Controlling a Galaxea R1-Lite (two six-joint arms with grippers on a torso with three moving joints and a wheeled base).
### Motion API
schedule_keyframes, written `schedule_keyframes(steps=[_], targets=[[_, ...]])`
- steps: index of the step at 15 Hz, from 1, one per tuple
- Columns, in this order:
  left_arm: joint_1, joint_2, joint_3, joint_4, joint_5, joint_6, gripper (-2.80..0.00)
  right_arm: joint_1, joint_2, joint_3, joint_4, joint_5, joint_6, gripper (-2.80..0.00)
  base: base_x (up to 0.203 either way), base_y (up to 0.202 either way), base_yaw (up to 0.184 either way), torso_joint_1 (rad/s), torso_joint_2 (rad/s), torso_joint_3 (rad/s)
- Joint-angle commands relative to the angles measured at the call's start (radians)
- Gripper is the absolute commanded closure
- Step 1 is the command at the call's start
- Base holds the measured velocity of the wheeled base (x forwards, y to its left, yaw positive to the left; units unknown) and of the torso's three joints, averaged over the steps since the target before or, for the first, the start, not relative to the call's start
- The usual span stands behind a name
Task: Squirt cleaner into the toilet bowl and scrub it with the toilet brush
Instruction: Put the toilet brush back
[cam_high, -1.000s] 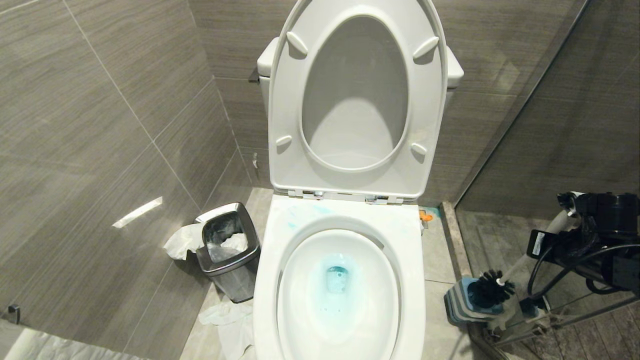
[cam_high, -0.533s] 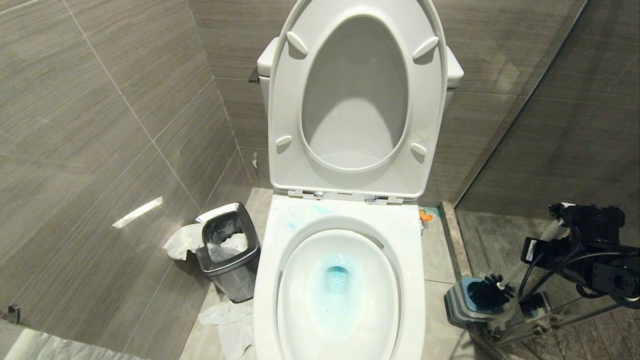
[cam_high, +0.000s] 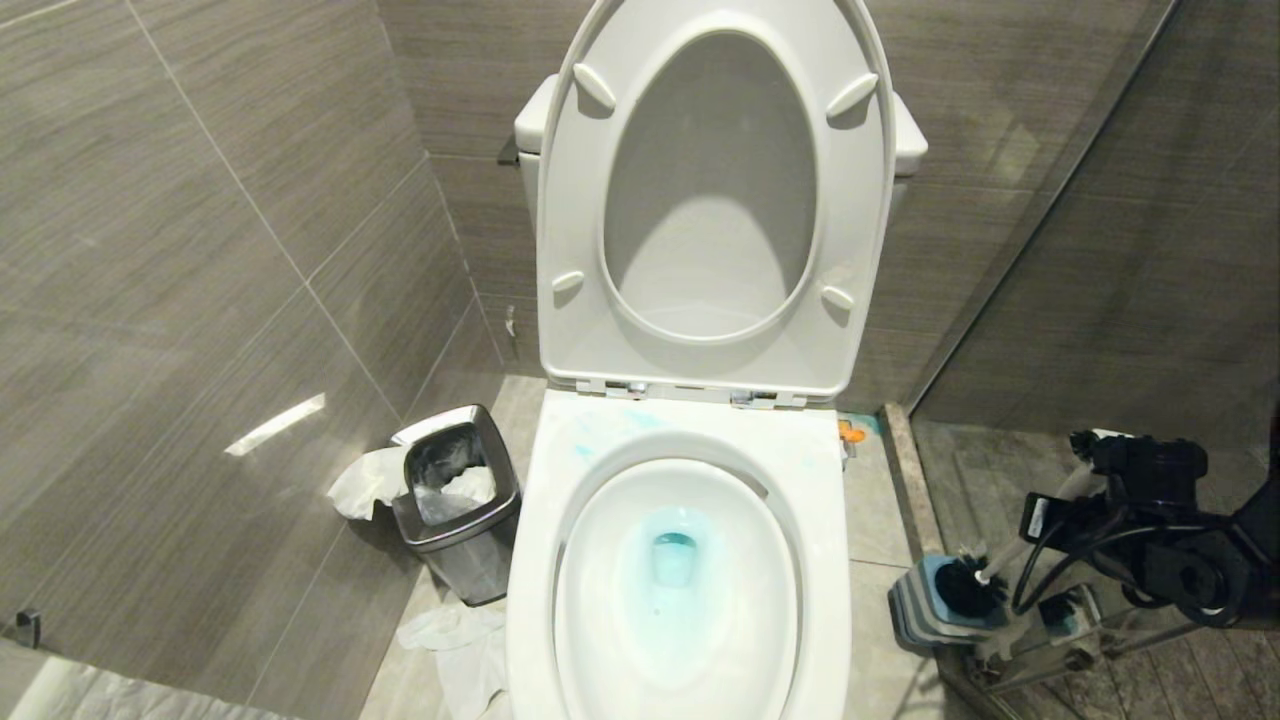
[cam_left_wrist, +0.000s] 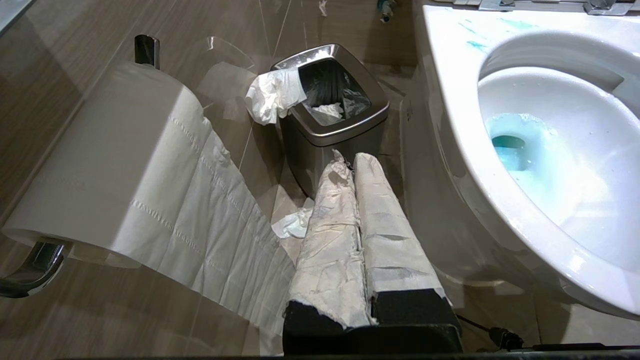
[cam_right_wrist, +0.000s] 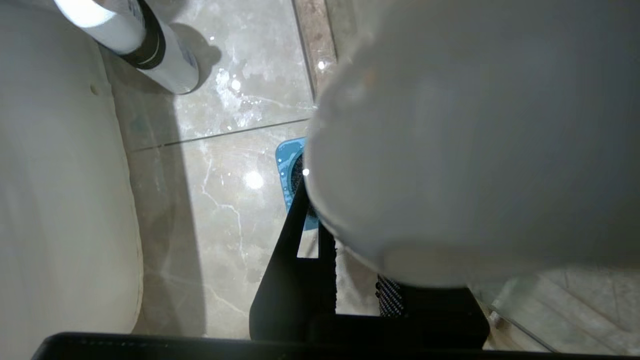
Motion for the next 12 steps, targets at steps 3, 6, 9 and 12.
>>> schedule_keyframes(steps=[3, 6, 9, 12], targets=[[0.001, 0.001, 0.000, 0.000, 0.000, -0.001, 0.00, 0.000, 0.082, 0.000, -0.034, 0.001, 0.001, 0.00, 0.000, 0.000, 0.000, 0.000, 0.00, 0.000], [0.001, 0.001, 0.000, 0.000, 0.000, -0.001, 0.00, 0.002, 0.102, 0.000, -0.035, 0.003, 0.001, 0.00, 0.000, 0.000, 0.000, 0.000, 0.00, 0.000], [0.001, 0.001, 0.000, 0.000, 0.000, -0.001, 0.00, 0.002, 0.124, 0.000, -0.037, 0.007, 0.000, 0.00, 0.000, 0.000, 0.000, 0.000, 0.00, 0.000], [0.001, 0.001, 0.000, 0.000, 0.000, -0.001, 0.00, 0.002, 0.142, 0.000, -0.037, 0.016, 0.000, 0.00, 0.000, 0.000, 0.000, 0.000, 0.00, 0.000]])
